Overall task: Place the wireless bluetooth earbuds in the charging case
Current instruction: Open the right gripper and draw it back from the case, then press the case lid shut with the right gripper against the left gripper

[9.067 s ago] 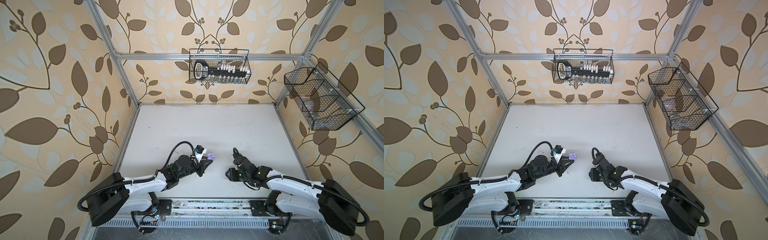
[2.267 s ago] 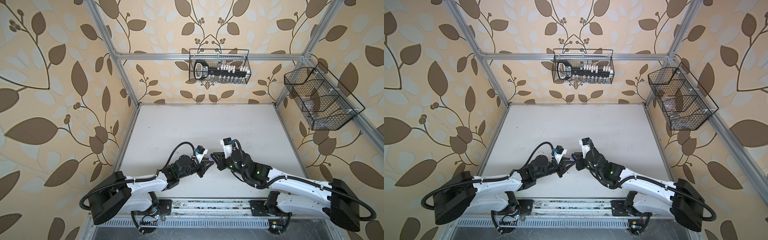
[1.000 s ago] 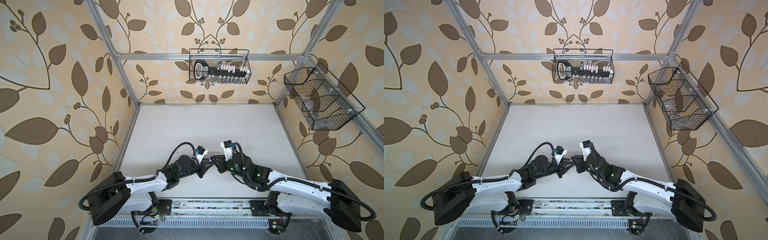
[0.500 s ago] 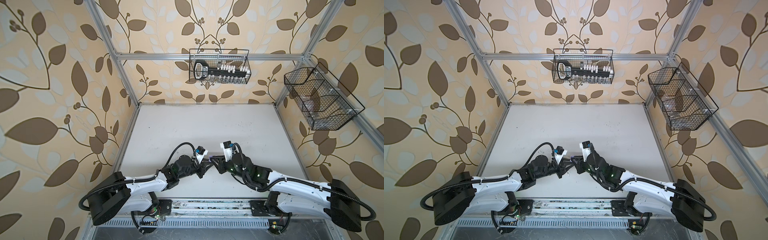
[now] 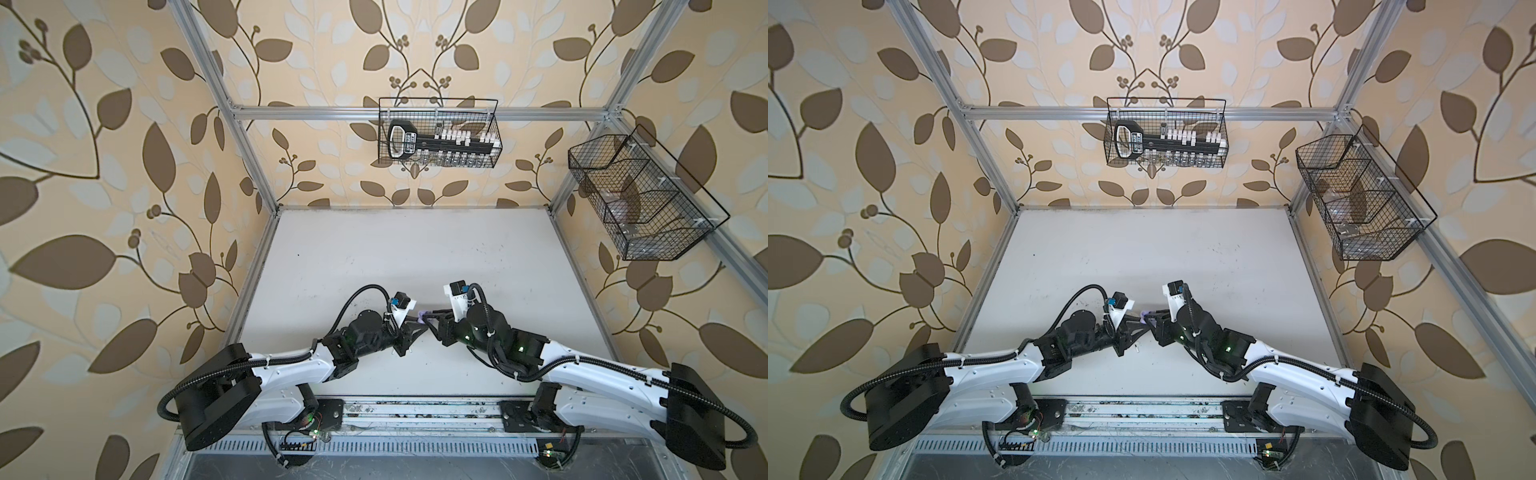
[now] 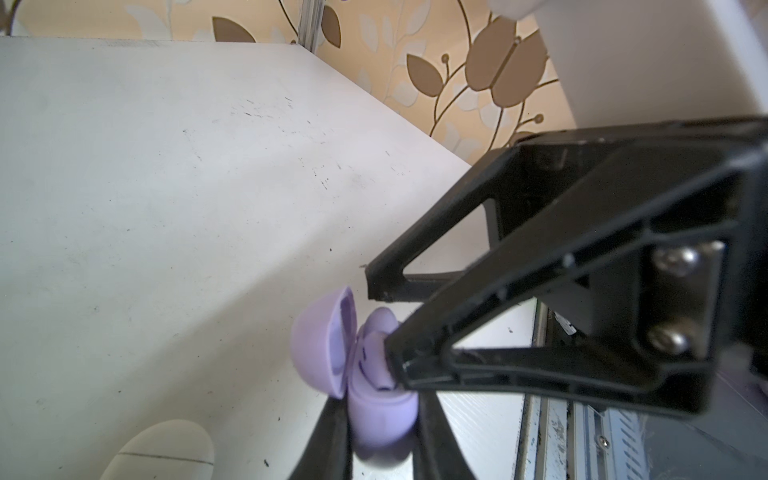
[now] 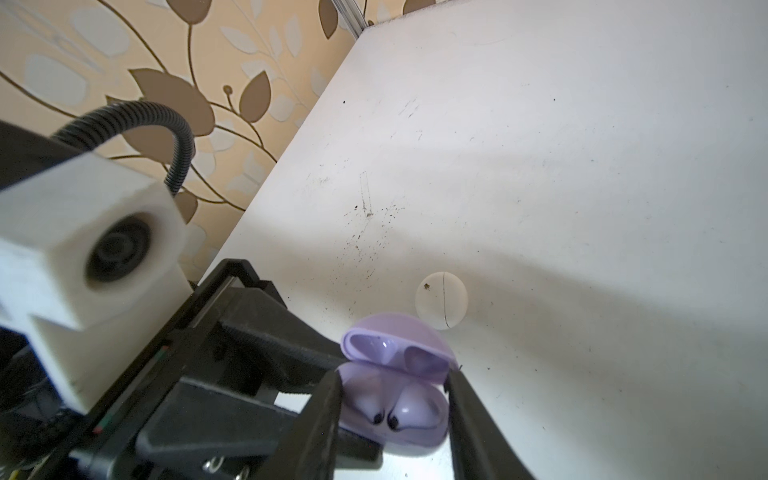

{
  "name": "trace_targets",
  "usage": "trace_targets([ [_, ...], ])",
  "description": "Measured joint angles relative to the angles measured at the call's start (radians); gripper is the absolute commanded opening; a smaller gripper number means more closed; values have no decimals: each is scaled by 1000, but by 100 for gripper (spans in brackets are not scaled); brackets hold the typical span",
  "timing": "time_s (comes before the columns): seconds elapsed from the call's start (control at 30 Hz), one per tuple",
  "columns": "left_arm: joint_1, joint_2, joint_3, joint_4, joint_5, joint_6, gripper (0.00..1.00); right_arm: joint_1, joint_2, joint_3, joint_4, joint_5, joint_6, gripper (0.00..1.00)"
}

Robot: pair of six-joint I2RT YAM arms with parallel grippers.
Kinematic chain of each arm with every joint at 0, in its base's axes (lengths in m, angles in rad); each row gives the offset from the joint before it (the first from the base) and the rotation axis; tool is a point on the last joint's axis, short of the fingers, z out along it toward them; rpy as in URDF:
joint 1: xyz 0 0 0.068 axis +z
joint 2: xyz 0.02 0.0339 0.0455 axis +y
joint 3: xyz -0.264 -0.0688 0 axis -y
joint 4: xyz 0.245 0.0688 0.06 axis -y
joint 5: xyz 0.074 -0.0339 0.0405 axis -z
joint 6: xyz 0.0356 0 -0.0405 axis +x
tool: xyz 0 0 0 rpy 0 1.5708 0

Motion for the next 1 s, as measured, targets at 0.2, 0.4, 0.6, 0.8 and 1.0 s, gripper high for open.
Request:
trace_targets([
  [0.2, 0, 0, 0, 14, 3, 1, 4, -26, -13, 34, -50, -11, -16, 45],
  [0.4, 0, 0, 0, 14, 26, 3, 4, -75, -64, 64, -91, -37, -22, 46],
  [0.6, 0, 15, 2, 18, 81, 5, 4, -234, -54, 106, -162, -132, -12, 37],
  [0.8, 0, 67, 35, 21, 186, 9, 3, -349, 72, 150, -180, -312, 11, 26],
  [1.0, -2, 80, 46, 16, 238, 31, 3, -380, 206, 158, -183, -472, 20, 24],
])
